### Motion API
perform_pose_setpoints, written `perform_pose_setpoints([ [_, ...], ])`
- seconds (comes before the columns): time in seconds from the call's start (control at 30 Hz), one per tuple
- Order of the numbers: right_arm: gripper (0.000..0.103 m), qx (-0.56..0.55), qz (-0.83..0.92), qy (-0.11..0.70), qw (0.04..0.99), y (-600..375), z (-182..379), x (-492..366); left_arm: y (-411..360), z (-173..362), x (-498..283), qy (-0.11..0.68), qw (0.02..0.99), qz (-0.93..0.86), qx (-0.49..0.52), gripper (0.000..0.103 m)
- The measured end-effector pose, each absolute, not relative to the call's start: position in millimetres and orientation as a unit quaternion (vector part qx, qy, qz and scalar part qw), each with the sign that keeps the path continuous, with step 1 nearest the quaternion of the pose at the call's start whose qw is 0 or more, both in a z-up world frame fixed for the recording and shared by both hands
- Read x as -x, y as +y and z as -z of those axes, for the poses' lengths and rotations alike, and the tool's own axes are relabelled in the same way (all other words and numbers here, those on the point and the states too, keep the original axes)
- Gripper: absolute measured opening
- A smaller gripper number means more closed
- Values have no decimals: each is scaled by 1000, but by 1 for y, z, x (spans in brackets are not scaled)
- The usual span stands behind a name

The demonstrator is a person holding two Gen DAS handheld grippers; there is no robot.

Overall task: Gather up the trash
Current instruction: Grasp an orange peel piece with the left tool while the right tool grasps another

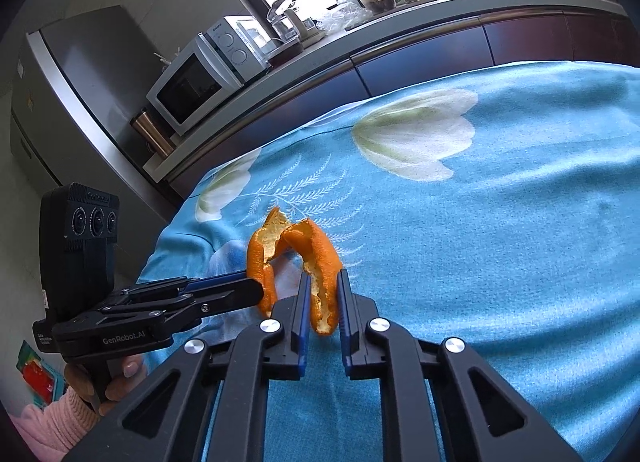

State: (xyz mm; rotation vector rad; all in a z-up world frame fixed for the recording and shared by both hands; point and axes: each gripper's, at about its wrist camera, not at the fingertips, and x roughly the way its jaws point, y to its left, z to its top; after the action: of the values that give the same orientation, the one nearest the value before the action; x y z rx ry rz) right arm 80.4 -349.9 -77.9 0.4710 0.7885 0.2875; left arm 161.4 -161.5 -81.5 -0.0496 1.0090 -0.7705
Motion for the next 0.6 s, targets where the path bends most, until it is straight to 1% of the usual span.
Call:
perform_pose_setpoints([
  [0.03, 14, -227, -137, 380, 886, -350, 78, -80, -158, 81, -160, 471, 805, 361, 24, 22],
  [0.1, 25, -226, -137, 383, 885, -349, 78, -80, -150, 78, -156, 467, 807, 360, 25, 21],
  [0.17, 33, -222, -135, 382, 887, -348, 78, -79, -141, 75, -153, 464, 809, 359, 28, 21],
  [0.43, 34, -200, -131, 398, 886, -337, 79, -83, -124, 79, -148, 471, 807, 355, 28, 21],
  [0.5, 33, -196, -132, 404, 884, -334, 81, -83, -123, 82, -148, 471, 808, 353, 27, 24],
  [0.53, 33, -193, -131, 405, 884, -333, 81, -84, -123, 82, -149, 471, 809, 351, 27, 27],
  [0.57, 31, -190, -133, 406, 884, -331, 81, -84, -122, 82, -150, 471, 809, 351, 28, 28],
  [0.6, 24, -188, -134, 407, 884, -330, 81, -85, -122, 83, -150, 471, 808, 352, 28, 28],
])
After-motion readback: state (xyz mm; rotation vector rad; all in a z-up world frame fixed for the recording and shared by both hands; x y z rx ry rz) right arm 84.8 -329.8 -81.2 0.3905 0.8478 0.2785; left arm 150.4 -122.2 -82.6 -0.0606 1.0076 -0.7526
